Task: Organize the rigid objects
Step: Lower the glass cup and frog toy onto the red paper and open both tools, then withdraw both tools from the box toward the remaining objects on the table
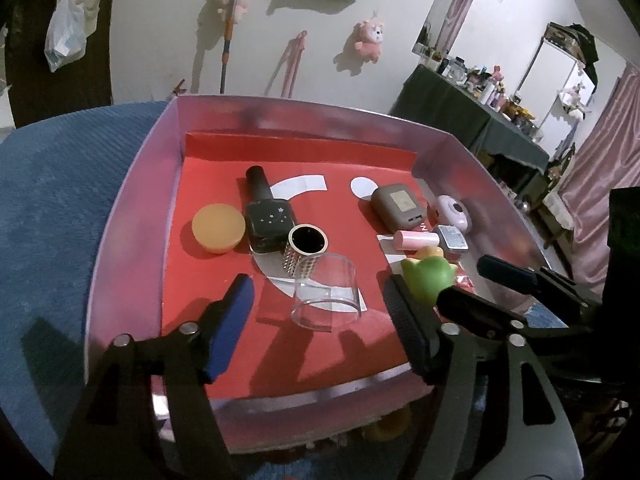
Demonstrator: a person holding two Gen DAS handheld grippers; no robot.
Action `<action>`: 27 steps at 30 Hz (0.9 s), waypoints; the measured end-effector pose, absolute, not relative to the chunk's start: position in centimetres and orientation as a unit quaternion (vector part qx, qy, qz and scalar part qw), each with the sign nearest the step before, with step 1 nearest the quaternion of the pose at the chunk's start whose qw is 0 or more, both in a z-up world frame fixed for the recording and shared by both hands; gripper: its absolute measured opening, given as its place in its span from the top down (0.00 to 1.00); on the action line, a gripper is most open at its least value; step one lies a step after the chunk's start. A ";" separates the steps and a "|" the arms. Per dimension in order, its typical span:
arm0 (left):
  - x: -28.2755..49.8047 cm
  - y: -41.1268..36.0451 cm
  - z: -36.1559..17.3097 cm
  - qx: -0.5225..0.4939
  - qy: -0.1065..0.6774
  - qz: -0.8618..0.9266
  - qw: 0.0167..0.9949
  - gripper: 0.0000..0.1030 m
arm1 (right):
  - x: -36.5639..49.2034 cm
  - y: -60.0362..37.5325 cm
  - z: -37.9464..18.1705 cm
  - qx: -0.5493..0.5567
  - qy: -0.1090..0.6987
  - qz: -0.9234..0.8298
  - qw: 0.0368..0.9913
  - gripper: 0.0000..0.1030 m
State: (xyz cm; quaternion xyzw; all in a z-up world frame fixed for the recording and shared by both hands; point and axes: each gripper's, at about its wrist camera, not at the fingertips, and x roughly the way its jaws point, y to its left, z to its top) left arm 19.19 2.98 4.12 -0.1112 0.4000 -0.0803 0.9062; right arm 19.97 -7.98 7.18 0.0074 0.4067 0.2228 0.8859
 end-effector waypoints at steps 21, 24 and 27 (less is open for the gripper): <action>13.9 3.0 6.9 -0.099 0.359 -0.063 0.926 0.08 | 14.2 -8.8 10.9 0.017 0.343 0.246 0.906 0.00; 13.1 3.3 7.0 -0.101 0.355 -0.056 0.928 0.07 | 13.4 -8.8 11.1 0.016 0.338 0.248 0.907 0.00; 12.5 3.5 6.9 -0.105 0.354 -0.052 0.928 0.04 | 12.8 -8.8 11.2 0.014 0.335 0.251 0.908 0.00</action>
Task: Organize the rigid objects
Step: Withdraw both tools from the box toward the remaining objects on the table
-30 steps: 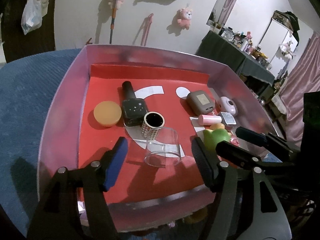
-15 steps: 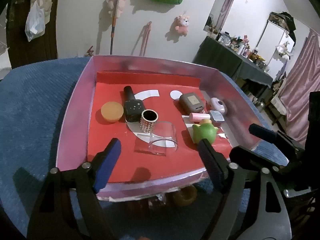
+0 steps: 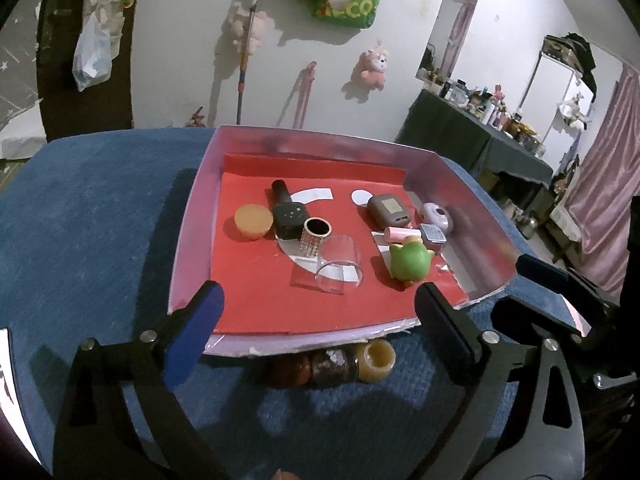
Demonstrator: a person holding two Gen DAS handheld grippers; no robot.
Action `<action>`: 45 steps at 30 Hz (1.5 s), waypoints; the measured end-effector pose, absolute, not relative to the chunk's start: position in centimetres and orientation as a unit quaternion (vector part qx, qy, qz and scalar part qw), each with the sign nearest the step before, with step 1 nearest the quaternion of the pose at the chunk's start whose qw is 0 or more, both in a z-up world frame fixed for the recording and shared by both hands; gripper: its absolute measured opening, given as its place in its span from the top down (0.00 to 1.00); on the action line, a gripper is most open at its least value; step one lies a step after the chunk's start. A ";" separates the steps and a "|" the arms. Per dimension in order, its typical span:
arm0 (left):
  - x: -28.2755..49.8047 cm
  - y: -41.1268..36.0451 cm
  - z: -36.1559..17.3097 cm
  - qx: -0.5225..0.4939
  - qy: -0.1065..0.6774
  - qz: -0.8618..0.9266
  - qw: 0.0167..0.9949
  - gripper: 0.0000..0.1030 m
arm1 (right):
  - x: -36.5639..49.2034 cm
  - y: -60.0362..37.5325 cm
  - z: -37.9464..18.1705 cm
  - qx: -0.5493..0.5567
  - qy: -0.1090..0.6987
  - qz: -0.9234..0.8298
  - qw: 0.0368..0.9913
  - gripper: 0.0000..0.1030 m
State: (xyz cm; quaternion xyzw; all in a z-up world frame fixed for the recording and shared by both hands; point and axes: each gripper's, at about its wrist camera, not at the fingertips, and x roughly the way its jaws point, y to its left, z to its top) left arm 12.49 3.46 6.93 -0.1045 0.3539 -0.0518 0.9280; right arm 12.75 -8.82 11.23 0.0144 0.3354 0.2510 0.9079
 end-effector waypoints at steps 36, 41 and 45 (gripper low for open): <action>9.4 3.1 2.6 -0.091 0.401 -0.048 0.910 0.05 | 9.8 -7.8 6.3 -0.015 0.389 0.250 0.887 0.15; 11.0 3.0 1.5 -0.097 0.417 -0.038 0.903 0.05 | 10.1 -7.7 5.9 -0.017 0.396 0.248 0.884 0.15; 11.8 3.1 0.7 -0.091 0.426 -0.015 0.900 0.05 | 10.4 -7.7 5.8 -0.019 0.400 0.245 0.883 0.15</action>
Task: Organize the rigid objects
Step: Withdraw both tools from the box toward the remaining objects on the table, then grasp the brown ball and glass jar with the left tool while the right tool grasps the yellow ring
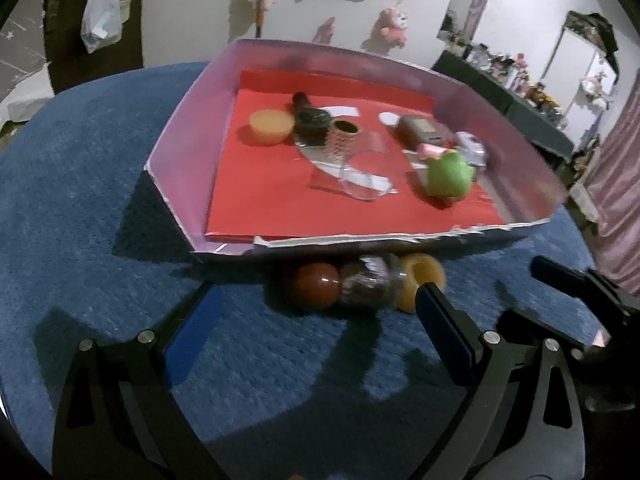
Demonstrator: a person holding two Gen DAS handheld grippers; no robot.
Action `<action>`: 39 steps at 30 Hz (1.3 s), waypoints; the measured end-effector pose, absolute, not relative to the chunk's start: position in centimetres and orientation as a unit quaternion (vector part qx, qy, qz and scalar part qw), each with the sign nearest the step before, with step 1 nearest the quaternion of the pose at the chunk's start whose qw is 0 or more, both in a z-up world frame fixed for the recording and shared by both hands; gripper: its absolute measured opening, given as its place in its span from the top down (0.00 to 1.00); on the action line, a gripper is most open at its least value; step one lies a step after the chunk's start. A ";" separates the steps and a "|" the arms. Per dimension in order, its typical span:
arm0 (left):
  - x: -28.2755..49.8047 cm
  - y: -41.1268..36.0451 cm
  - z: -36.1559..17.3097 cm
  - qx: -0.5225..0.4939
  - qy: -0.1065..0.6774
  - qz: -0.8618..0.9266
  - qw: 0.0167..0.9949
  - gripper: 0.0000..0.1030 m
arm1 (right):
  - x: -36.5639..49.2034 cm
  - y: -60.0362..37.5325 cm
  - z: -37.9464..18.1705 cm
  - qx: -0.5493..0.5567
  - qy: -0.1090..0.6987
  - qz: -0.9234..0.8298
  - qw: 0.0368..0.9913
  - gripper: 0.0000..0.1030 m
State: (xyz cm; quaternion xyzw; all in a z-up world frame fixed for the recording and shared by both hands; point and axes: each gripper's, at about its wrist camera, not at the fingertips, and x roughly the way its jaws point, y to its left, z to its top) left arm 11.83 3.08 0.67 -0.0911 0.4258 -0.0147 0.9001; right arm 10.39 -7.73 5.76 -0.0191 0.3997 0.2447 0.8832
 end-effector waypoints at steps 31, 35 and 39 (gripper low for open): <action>11.4 3.9 0.4 -0.050 0.428 -0.037 0.902 0.12 | 12.3 -6.3 3.8 -0.054 0.414 0.252 0.873 0.35; 11.8 3.6 0.5 -0.044 0.429 -0.035 0.901 0.16 | 12.2 -5.6 3.9 -0.064 0.403 0.281 0.869 0.35; 11.7 3.7 0.5 -0.036 0.426 -0.033 0.904 0.30 | 12.2 -3.7 3.7 -0.096 0.395 0.303 0.862 0.50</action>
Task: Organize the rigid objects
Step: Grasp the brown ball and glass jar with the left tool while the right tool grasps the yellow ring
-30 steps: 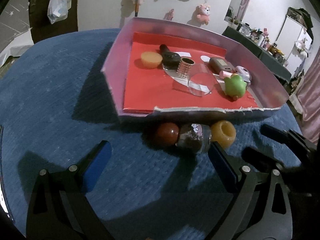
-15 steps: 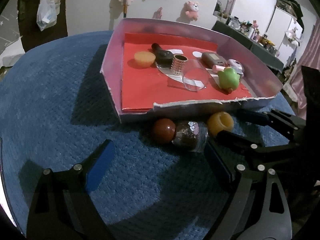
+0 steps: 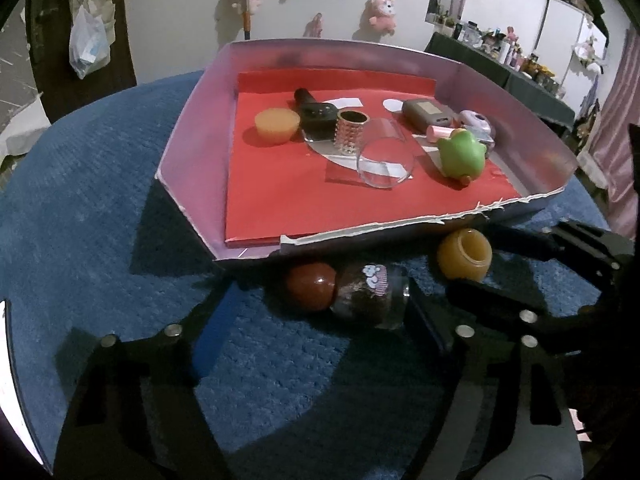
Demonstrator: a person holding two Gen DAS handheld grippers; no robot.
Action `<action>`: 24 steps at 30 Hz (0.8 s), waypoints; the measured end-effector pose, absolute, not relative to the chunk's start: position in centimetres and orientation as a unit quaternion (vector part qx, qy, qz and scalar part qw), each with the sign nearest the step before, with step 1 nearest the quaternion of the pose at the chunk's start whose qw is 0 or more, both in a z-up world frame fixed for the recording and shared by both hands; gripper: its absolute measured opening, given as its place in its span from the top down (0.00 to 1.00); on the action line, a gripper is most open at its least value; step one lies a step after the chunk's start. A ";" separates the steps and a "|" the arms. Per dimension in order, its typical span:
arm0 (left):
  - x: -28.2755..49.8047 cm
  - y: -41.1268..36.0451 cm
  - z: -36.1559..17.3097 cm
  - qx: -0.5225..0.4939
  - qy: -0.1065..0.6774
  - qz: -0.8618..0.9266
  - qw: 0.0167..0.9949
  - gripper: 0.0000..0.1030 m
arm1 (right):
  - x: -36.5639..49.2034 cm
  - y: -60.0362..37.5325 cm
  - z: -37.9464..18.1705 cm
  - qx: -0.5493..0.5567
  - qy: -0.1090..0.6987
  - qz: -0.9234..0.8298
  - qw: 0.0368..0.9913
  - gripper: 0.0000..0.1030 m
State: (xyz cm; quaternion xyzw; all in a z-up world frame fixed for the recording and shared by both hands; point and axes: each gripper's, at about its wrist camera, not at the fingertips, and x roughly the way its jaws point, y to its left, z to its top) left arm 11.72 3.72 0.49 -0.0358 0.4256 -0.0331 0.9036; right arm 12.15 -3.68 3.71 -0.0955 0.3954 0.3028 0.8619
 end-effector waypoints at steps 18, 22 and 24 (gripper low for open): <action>10.3 2.8 1.1 -0.039 0.419 -0.054 0.906 0.47 | 11.5 -4.6 4.7 -0.070 0.401 0.307 0.860 0.61; 9.6 2.6 1.8 -0.041 0.410 -0.060 0.909 0.47 | 10.6 -5.0 5.6 -0.062 0.394 0.316 0.861 0.61; 9.2 2.4 2.3 -0.040 0.405 -0.063 0.911 0.47 | 10.2 -5.2 6.1 -0.058 0.390 0.319 0.862 0.61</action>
